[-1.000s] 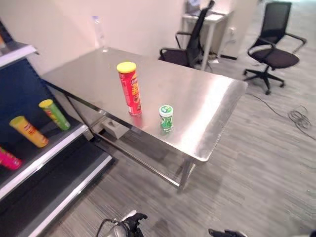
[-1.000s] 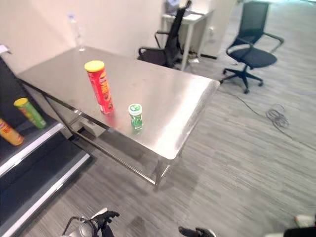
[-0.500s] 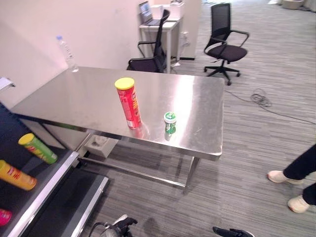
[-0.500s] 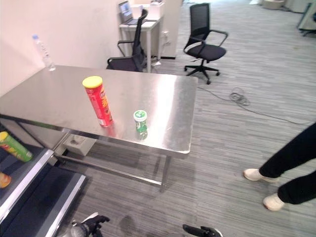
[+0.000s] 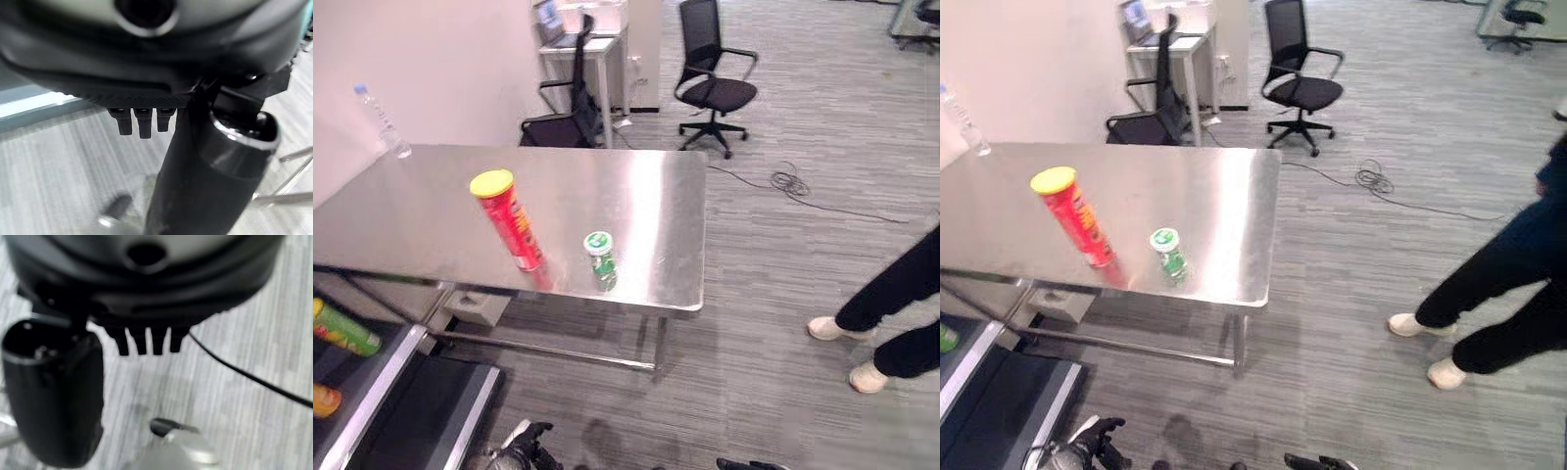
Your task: Put the goods on the table back onto the shelves and tidy them up.
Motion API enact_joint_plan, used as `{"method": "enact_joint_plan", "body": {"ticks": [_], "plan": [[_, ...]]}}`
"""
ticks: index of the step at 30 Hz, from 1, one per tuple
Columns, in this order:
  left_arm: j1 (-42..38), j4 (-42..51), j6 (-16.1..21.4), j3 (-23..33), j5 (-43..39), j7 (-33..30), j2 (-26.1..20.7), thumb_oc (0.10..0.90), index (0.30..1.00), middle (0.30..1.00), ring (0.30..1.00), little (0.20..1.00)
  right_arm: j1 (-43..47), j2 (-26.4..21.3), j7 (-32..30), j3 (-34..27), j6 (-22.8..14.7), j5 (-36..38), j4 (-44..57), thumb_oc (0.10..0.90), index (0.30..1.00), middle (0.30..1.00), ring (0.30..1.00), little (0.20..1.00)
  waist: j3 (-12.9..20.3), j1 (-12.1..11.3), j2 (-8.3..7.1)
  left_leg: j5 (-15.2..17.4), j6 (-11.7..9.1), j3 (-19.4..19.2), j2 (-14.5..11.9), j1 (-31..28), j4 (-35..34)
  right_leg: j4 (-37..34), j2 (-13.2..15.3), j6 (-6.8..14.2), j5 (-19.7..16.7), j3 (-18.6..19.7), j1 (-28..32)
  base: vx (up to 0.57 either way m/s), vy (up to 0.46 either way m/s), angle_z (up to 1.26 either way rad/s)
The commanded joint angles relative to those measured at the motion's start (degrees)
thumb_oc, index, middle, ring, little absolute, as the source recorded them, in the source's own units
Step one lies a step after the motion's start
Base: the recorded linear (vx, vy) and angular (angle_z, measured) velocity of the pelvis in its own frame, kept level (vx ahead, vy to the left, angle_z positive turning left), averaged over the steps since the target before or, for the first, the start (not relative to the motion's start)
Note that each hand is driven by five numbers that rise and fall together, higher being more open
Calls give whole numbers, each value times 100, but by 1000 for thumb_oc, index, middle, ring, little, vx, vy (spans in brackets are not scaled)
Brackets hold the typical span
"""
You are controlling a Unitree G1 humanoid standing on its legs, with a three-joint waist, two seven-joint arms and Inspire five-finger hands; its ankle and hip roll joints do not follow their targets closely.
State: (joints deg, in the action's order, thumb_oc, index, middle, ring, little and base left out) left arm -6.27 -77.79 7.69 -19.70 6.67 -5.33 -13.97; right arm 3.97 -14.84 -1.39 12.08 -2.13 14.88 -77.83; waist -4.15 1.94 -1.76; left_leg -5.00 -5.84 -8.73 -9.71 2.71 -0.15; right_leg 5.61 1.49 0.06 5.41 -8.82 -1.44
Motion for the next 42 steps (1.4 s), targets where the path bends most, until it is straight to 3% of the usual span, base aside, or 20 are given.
{"method": "enact_joint_plan", "body": {"ticks": [1,2,3,6,8,10,11,13,15,17,18,20,21,22,24,25,29,37,40,42], "plan": [[-356,53,146,-535,237,-94,150,800,900,900,900,900,103,-227,-104,-132,-181,111,131,800,900,900,900,900,-81,43,154,-76,-113,524,-413,-131,-51,-575,706,535,-187,432,364,161,470,-49],[-423,141,157,-699,318,-86,178,800,900,900,900,900,104,-338,-183,-281,-206,181,176,800,900,900,900,900,-100,106,276,-284,-199,623,-594,-189,-264,-544,756,586,-141,512,375,185,682,-19],[-493,280,176,-918,365,12,264,800,900,900,900,900,118,-531,-276,-556,-231,361,191,800,900,900,900,900,-94,245,451,-442,-309,481,-772,-198,-401,-576,905,711,-135,536,415,172,586,-14],[-613,278,177,-1400,680,142,424,800,900,900,900,900,80,-780,-413,-938,-177,435,37,800,900,900,900,900,89,418,720,-160,-432,230,-621,-394,-484,-696,1151,934,-321,511,569,195,486,-18],[-661,232,177,-1549,761,217,501,800,900,900,900,900,44,-776,-438,-1130,-177,658,125,800,900,900,900,900,103,475,665,36,-369,174,-294,-467,-485,-655,1464,1072,-546,535,557,134,467,-3],[-595,94,157,-1402,697,256,461,800,900,900,900,900,-112,-690,-437,-1297,-192,832,273,800,900,900,900,900,88,477,482,342,-177,76,86,-567,-485,-497,1808,1199,-773,627,412,77,423,-9],[-598,90,158,-1401,696,256,458,800,900,900,900,900,-113,-685,-441,-1297,-189,831,278,800,900,900,900,900,87,470,463,345,-165,65,109,-571,-485,-490,1832,1211,-769,641,405,43,312,4],[-779,61,82,-1347,720,244,288,800,900,900,900,900,-2,-799,-484,-1226,8,465,84,800,900,900,900,900,62,433,283,591,57,29,468,-689,-485,-210,2093,1268,-1026,756,204,32,331,-7],[-862,135,107,-1421,814,286,205,800,900,900,900,900,154,-940,-498,-1195,22,447,170,800,900,900,900,900,-8,405,191,704,189,-43,648,-789,-485,32,2212,1252,-1271,810,14,-8,260,-11],[-965,256,108,-1485,862,343,112,800,900,900,900,900,160,-1076,-572,-1303,1,476,455,800,900,900,900,900,-74,373,162,798,292,-147,765,-852,-485,258,2317,1174,-1425,498,-175,-46,262,-24],[-941,519,111,-1460,888,378,16,800,900,900,900,900,-3,-1271,-929,-1523,-54,292,1619,800,900,900,900,900,-165,363,168,852,385,-273,875,-912,-485,514,2549,1127,-1697,-136,-305,-54,226,-57],[-938,521,110,-1463,888,378,15,800,900,900,900,900,-12,-1268,-932,-1527,-48,289,1629,800,900,900,900,900,-157,367,167,849,386,-267,876,-904,-485,503,2551,1127,-1704,-145,-302,-37,159,-58],[-794,883,137,-1354,969,425,-82,800,900,900,900,900,-442,-1437,-1433,-2028,-140,-218,3299,800,900,900,900,900,-225,353,262,924,480,-430,922,-927,-485,811,2716,1082,-1576,-959,-265,-20,267,-34],[-572,953,85,-1079,1019,396,-66,800,900,900,900,900,-928,-1507,-1931,-2582,-158,-871,4217,800,900,900,900,900,-253,504,289,915,542,-396,930,-943,-485,1017,2241,998,-1119,-836,-344,-16,256,-28],[-456,1002,101,-971,1012,403,-93,800,900,900,900,900,-1159,-1497,-2177,-2867,-108,-1093,4458,800,900,900,900,900,-223,461,279,927,525,-399,921,-994,-485,943,2096,1007,-982,-782,-287,60,57,-4],[-371,977,94,-800,993,382,-29,800,900,900,900,900,-1267,-1528,-2651,-3291,-34,-1450,4902,800,900,900,900,900,-166,401,204,963,532,-424,1014,-1038,-485,780,2204,1117,-1201,-897,-163,73,27,10],[-320,956,60,-681,1126,305,-46,800,900,900,900,900,-1482,-1579,-3113,-3975,61,-1930,5681,800,900,900,900,900,-88,419,169,978,506,-491,924,-1032,-485,357,2044,1239,-1379,-720,-52,26,-67,-12],[-280,715,5,-569,1158,282,96,800,900,900,900,900,-1553,-1469,-3552,-4520,194,-2613,7001,800,900,900,900,900,57,409,70,977,482,-391,875,-993,-485,114,2003,1318,-1480,-690,80,38,-44,-17],[-257,726,41,-472,1110,217,84,800,900,900,900,900,-1414,-1373,-3361,-4475,-173,-2689,7919,800,900,900,900,900,59,429,75,1027,472,-350,857,-1025,-485,126,1995,1349,-1419,-689,109,5,-7,5],[-178,712,114,-336,1063,137,73,800,900,900,900,900,-1347,-1405,-2916,-4247,-574,-2826,8762,800,900,900,900,900,34,441,67,1020,463,-358,851,-1035,-485,133,1995,1353,-1413,-669,104,-19,-2,1]]}}
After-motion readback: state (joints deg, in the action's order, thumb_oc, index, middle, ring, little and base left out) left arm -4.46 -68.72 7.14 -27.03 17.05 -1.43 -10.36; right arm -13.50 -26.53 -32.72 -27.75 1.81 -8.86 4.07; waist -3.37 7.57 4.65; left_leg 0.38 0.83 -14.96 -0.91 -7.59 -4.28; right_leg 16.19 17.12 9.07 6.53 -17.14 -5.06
